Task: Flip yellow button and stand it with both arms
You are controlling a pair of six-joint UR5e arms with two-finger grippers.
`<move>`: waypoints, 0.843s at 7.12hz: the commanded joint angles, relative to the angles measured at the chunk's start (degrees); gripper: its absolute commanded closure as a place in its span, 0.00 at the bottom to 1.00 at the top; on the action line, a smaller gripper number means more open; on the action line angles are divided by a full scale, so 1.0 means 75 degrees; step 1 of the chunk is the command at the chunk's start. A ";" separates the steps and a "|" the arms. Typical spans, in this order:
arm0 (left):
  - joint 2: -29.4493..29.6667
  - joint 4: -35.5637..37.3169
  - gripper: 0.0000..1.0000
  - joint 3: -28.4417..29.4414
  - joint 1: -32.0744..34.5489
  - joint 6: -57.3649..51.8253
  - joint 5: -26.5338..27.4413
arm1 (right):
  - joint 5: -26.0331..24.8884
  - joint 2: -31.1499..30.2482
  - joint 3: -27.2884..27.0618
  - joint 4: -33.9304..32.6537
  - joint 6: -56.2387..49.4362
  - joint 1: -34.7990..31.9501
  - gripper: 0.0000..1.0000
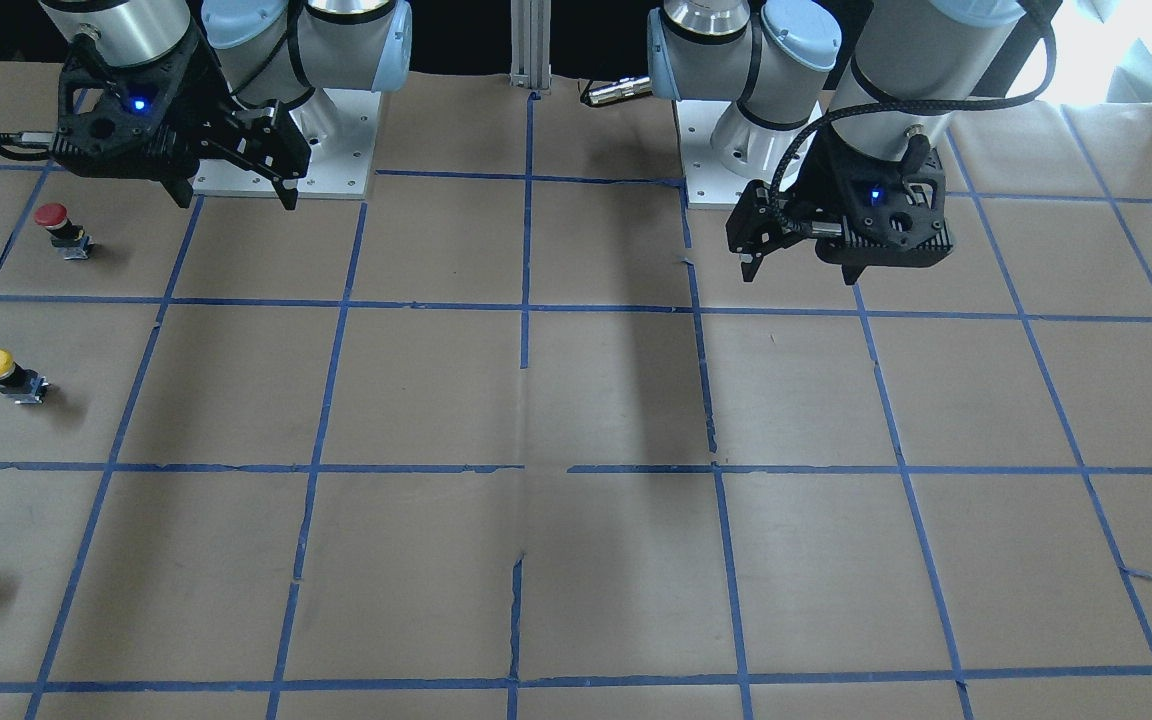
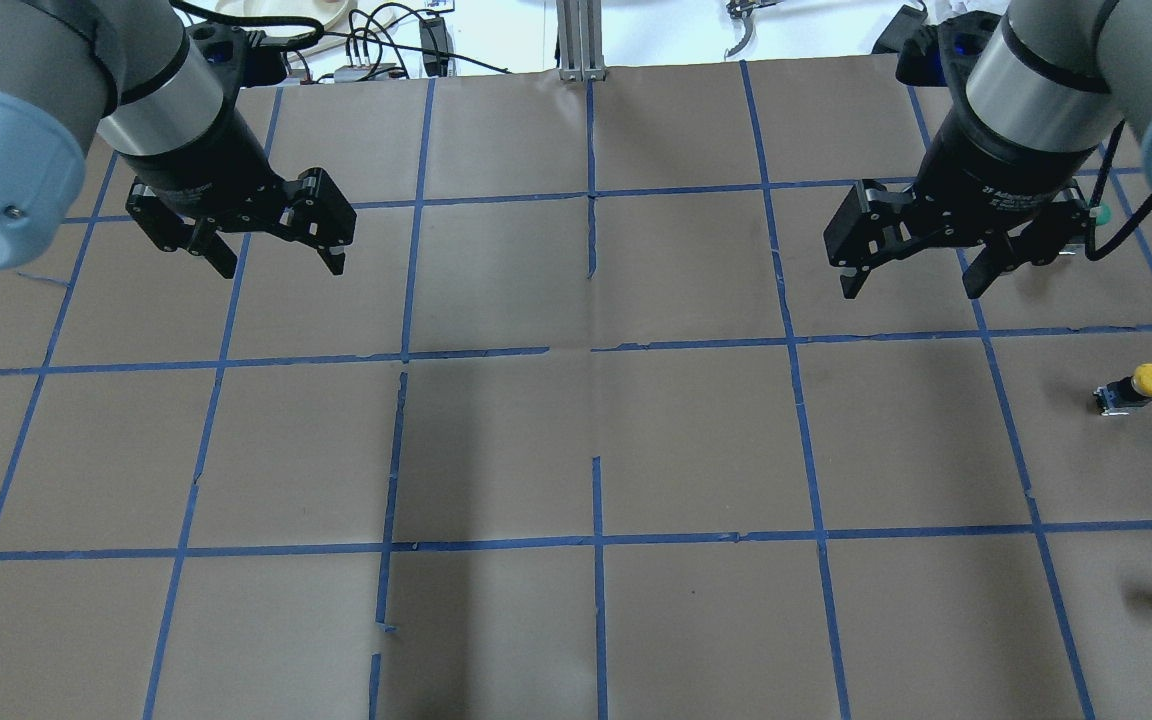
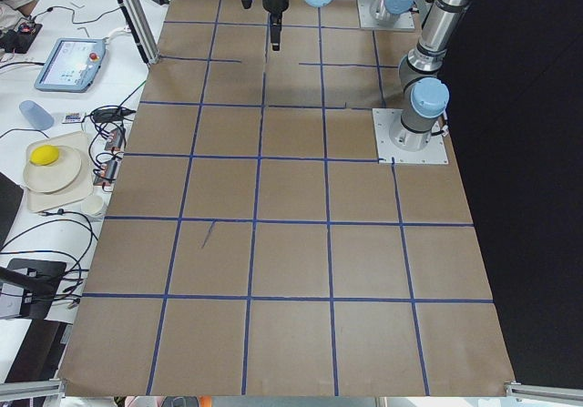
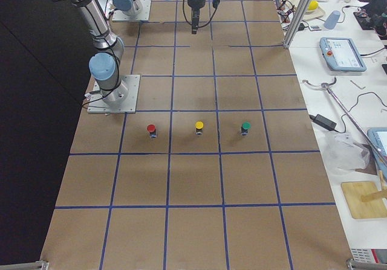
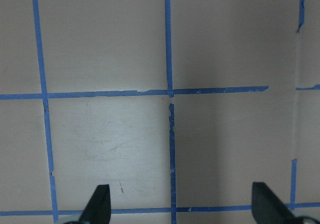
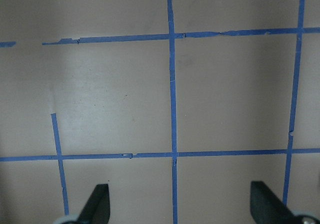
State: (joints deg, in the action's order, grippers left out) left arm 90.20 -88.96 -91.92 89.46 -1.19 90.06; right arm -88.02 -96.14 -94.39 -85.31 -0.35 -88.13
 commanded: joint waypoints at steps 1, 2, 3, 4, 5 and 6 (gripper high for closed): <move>0.0055 -0.0255 0.00 0.0209 -0.0010 0.0076 -0.0008 | -0.0006 0.0011 0.0117 -0.0017 -0.0011 -0.0004 0.00; 0.0113 -0.0256 0.00 0.0244 -0.0022 0.0134 -0.0031 | -0.0030 0.0022 0.0094 -0.0028 0.0000 -0.0004 0.00; 0.0113 -0.0245 0.00 0.0245 -0.0022 0.0135 -0.0020 | -0.0215 0.0022 0.0013 -0.0017 -0.0011 -0.0004 0.00; 0.0125 -0.0245 0.00 0.0245 -0.0022 0.0135 -0.0019 | -0.0206 0.0022 0.0000 -0.0017 0.0012 -0.0004 0.00; 0.0125 -0.0245 0.00 0.0256 -0.0022 0.0135 -0.0019 | -0.0206 0.0022 0.0000 -0.0017 0.0012 -0.0004 0.00; 0.0137 -0.0245 0.00 0.0245 -0.0022 0.0135 -0.0019 | -0.0182 0.0022 0.0000 -0.0017 0.0024 -0.0004 0.00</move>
State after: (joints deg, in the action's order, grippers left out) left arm 91.14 -90.79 -90.06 89.30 -0.18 89.91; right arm -89.47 -95.98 -94.35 -85.43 -0.26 -88.15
